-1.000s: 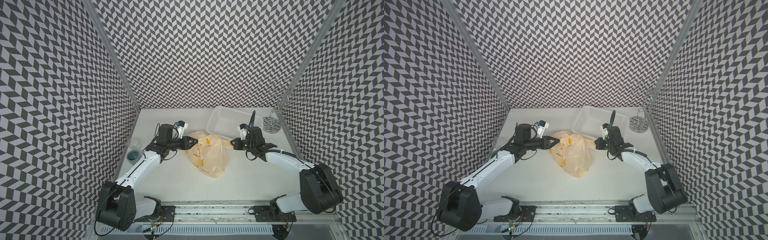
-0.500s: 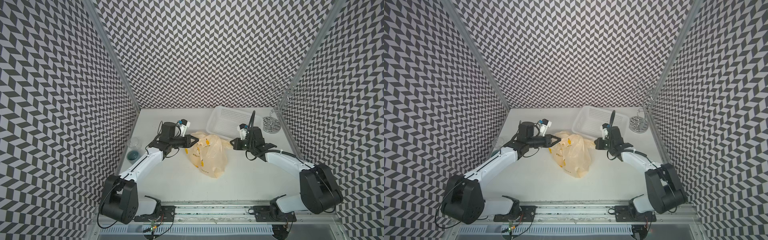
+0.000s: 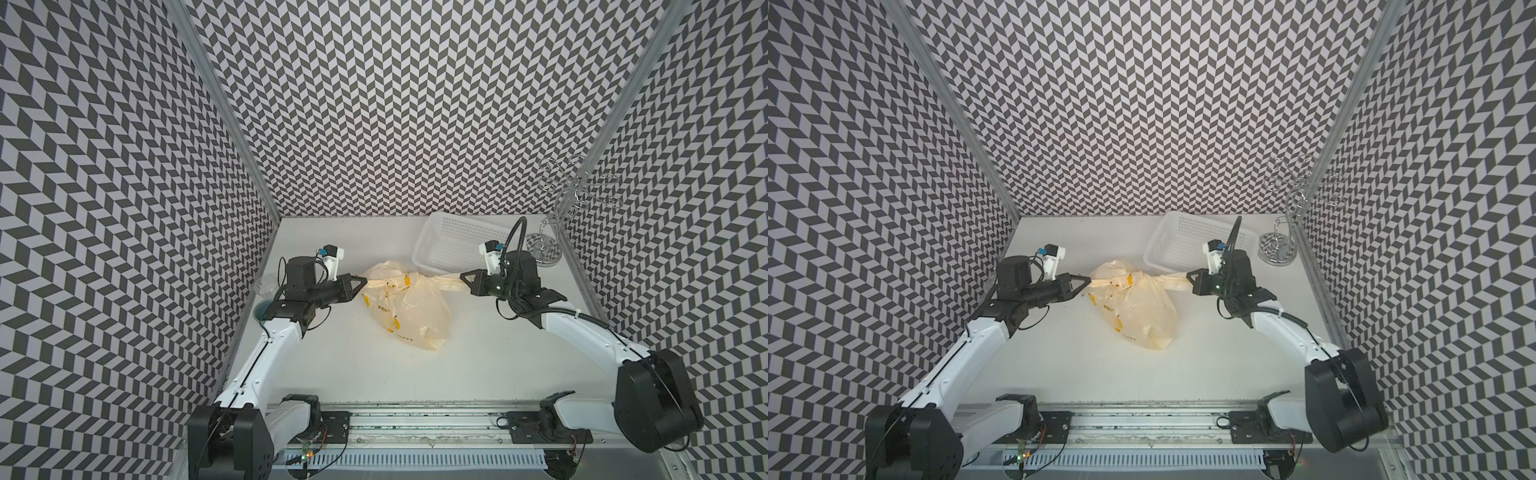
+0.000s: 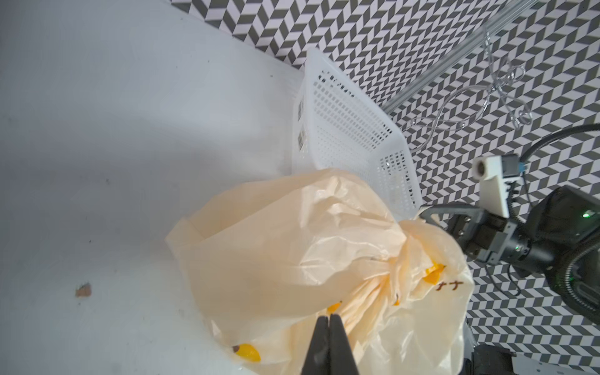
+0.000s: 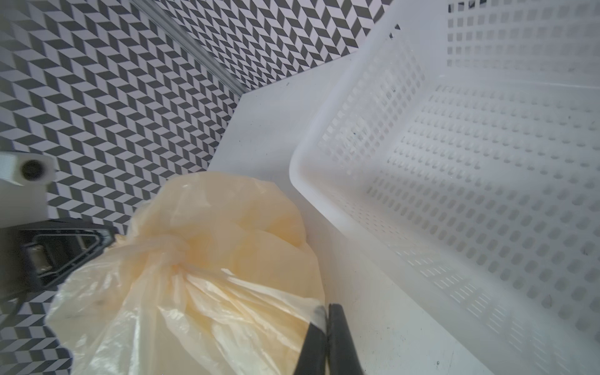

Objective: Place the peach into a plastic bag & tie a knot
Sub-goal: Tie the plastic bag at the center of the board, then reset both arms

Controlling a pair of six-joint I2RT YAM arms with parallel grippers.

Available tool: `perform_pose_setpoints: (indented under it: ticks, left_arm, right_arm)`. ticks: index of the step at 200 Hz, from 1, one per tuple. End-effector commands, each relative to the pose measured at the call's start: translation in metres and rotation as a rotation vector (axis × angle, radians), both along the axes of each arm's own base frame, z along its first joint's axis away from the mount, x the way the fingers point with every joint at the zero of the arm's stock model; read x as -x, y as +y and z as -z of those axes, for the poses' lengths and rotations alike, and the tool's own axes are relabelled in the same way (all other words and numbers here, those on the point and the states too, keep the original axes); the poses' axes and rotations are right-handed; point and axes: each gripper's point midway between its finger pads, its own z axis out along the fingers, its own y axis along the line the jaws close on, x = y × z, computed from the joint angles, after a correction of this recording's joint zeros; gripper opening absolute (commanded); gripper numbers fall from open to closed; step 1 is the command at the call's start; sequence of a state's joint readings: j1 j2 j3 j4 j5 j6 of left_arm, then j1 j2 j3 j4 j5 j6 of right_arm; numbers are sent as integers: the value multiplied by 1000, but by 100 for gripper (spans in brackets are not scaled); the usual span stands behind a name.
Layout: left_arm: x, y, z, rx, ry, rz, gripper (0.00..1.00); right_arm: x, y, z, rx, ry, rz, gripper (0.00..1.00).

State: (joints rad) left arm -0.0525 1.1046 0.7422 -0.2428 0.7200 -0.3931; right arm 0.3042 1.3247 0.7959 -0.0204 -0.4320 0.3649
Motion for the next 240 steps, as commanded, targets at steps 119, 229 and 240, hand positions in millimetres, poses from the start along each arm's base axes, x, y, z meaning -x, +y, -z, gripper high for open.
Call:
perform_pose_setpoints:
  ticks: [119, 229, 240]
  left_arm:
    - [-26, 55, -45, -173, -125, -258, 87]
    - [-45, 173, -36, -581, -577, -984, 95]
    - [-47, 170, -20, -584, -578, -961, 96]
  right_arm:
    - [-22, -84, -35, 121, -58, 375, 86]
    - [-33, -200, 15, 548, -536, 923, 100]
    - [-35, -195, 13, 571, -577, 885, 99]
